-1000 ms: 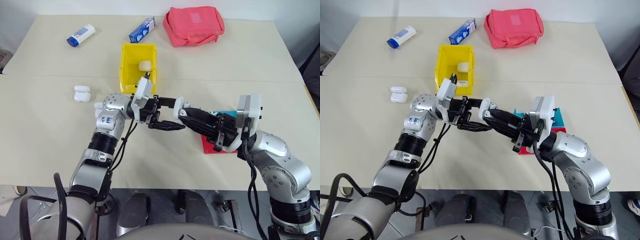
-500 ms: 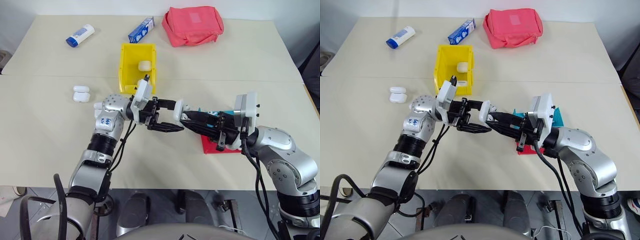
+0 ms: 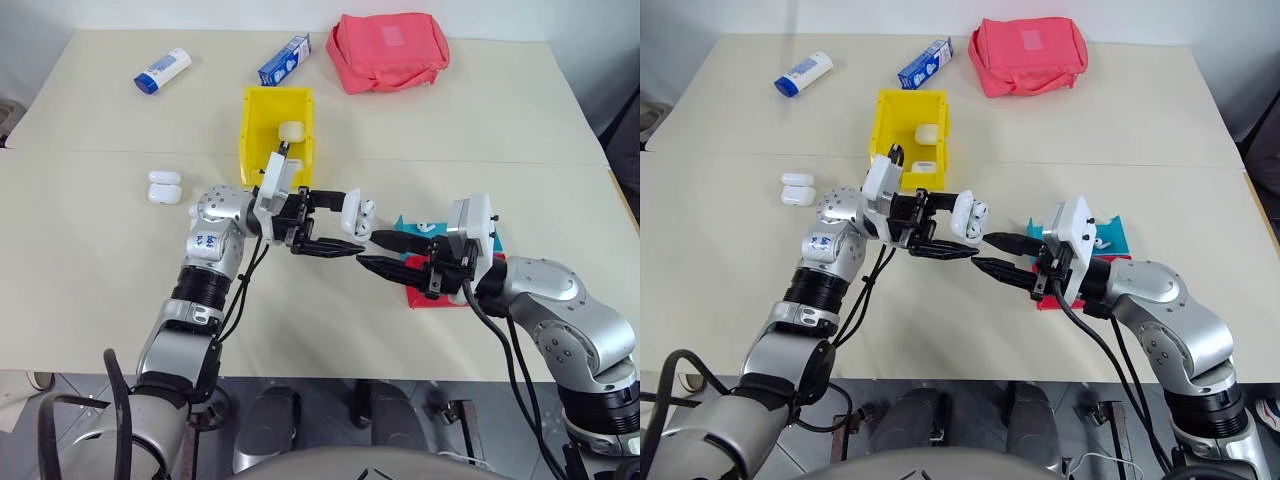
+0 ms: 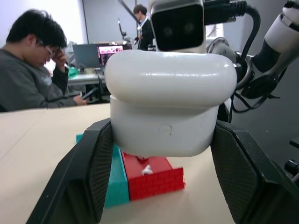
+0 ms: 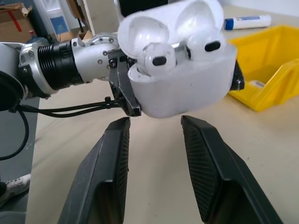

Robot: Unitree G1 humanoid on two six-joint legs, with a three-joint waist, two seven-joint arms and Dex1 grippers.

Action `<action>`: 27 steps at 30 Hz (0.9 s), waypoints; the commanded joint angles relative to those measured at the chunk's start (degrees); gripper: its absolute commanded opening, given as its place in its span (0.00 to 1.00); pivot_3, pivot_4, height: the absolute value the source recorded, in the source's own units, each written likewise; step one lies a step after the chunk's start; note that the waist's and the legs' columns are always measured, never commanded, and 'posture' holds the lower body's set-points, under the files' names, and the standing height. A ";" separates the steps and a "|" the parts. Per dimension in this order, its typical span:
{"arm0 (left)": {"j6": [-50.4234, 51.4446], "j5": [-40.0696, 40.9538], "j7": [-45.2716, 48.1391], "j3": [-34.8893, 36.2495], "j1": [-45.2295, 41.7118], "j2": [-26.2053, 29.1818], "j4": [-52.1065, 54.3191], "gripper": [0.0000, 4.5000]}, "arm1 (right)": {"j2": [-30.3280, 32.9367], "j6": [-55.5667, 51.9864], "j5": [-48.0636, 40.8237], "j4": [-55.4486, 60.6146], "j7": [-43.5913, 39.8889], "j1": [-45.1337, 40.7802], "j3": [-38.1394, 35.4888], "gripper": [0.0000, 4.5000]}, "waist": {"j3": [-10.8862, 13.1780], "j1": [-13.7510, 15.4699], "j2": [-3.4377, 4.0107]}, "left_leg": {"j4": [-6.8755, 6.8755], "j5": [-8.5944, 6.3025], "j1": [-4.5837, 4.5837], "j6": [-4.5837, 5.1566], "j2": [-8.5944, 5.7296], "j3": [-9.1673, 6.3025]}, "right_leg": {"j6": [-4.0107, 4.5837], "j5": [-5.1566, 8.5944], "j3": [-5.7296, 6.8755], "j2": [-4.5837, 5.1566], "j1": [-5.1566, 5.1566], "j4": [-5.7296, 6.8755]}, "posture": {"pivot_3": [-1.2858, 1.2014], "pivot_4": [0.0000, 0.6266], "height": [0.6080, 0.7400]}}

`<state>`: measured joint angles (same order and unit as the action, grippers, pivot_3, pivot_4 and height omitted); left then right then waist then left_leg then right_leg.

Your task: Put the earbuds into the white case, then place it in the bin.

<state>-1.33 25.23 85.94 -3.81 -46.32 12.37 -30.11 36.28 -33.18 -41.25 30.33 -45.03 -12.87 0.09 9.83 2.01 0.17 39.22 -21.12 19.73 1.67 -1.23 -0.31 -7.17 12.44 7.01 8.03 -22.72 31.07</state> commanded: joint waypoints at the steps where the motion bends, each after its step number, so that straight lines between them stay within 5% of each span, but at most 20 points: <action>1: -0.79 0.99 1.25 0.89 -1.24 -0.23 0.41 0.61 | 0.79 -0.43 -0.83 3.10 0.51 -0.88 -1.64 0.41 | 0.00 -0.02 0.00 | 0.00 0.00 0.00 0.00 0.01 0.00 | 0.00 0.00 0.00 -0.01 0.00 0.00 | 0.52 0.24 1.00; 10: -1.90 -2.40 0.18 0.21 -3.08 1.49 -2.92 0.61 | 7.13 -6.84 -2.20 7.42 3.60 1.16 -7.07 0.41 | 0.00 0.35 -0.01 | 0.00 0.00 0.01 0.00 -0.01 0.01 | 0.00 0.00 0.00 0.00 0.00 -0.01 | 0.52 0.24 1.00; 15: -4.00 -5.60 -1.15 -0.36 -5.02 2.15 -5.42 0.61 | 10.27 -11.86 -5.13 10.93 8.42 -0.26 -12.13 0.05 | 0.01 0.69 -0.01 | 0.00 -0.01 0.01 0.01 0.01 0.02 | 0.00 0.00 0.00 0.01 0.00 -0.03 | 0.52 0.24 1.00; 18: -6.50 -8.63 -2.65 -1.05 -6.74 2.63 -7.64 0.61 | 11.28 -15.85 -7.09 12.34 12.80 -6.01 -12.54 0.00 | 0.01 0.76 -0.01 | 0.00 -0.01 0.00 0.01 0.00 0.02 | -0.01 -0.01 -0.02 0.02 0.00 -0.02 | 0.52 0.24 1.00; 27: -13.78 -15.83 -6.42 -4.11 -10.90 3.05 -12.91 0.61 | 9.44 -29.86 -5.30 7.77 17.17 -29.36 4.76 0.00 | -0.04 0.64 -0.08 | 0.04 0.00 0.36 0.04 -0.04 0.12 | 0.02 -0.05 -0.07 0.06 -0.44 0.03 | 0.52 0.24 1.00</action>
<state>-14.45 9.93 80.14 -7.81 -55.73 15.64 -43.31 46.04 -62.38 -47.60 37.97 -27.78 -40.76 3.66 9.80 2.65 0.08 39.26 -21.07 20.16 1.79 -1.35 -0.11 -7.16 12.34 6.86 8.13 -23.28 31.15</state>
